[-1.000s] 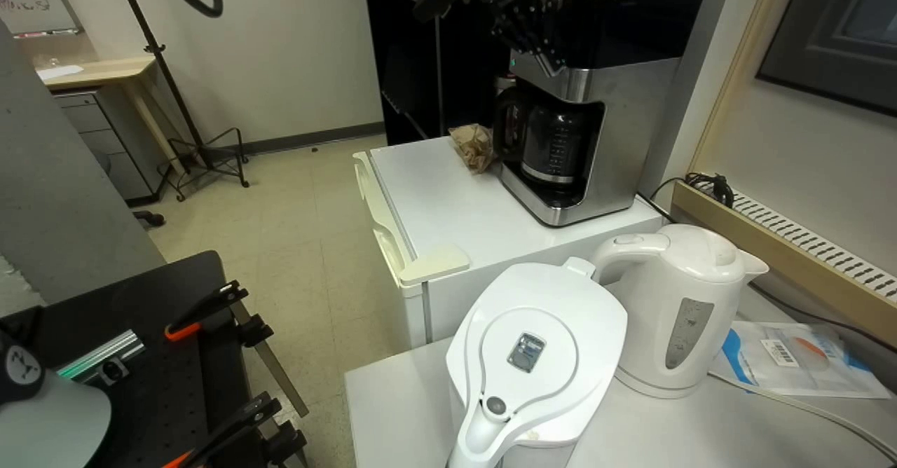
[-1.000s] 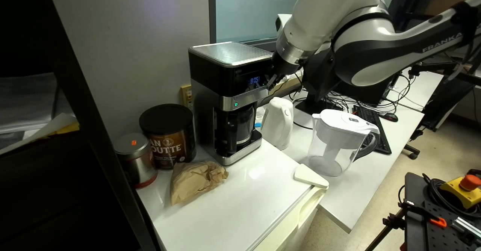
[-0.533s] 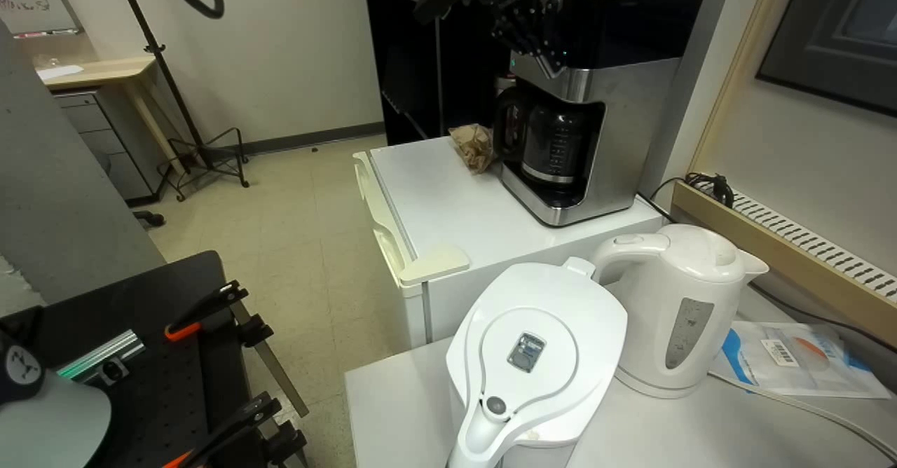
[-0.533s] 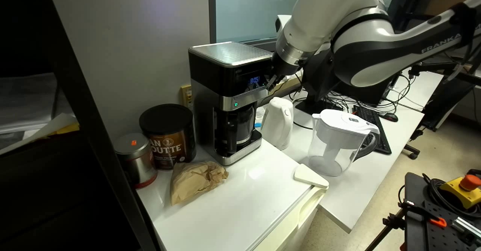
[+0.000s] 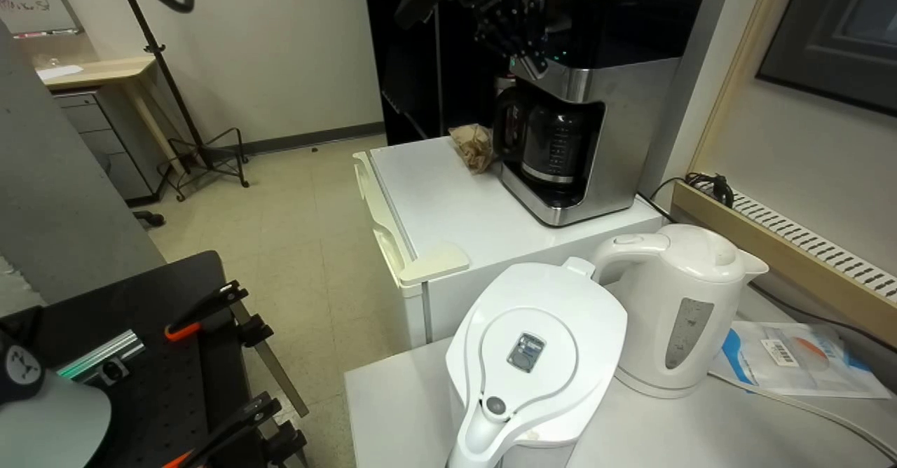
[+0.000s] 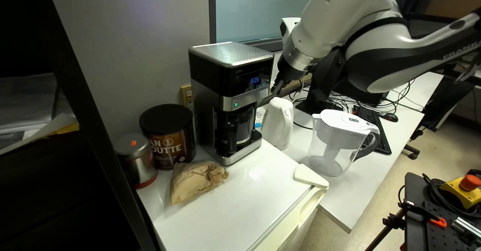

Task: Press one of the buttons on the coffee making machine

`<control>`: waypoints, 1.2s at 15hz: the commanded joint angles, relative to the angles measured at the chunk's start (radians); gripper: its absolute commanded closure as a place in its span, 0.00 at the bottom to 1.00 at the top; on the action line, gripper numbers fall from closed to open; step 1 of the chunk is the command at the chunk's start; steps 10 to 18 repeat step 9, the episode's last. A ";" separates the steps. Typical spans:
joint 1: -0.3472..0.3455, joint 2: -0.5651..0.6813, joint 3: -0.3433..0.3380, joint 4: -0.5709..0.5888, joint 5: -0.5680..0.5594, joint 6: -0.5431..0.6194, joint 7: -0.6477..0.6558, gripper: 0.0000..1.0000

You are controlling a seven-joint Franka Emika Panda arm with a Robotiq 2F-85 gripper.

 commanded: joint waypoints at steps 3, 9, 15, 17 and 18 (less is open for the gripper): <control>0.005 -0.189 0.023 -0.212 -0.157 0.008 0.014 0.98; -0.013 -0.340 0.064 -0.367 -0.253 0.024 0.002 0.98; -0.013 -0.340 0.064 -0.367 -0.253 0.024 0.002 0.98; -0.013 -0.340 0.064 -0.367 -0.253 0.024 0.002 0.98; -0.013 -0.340 0.064 -0.367 -0.253 0.024 0.002 0.98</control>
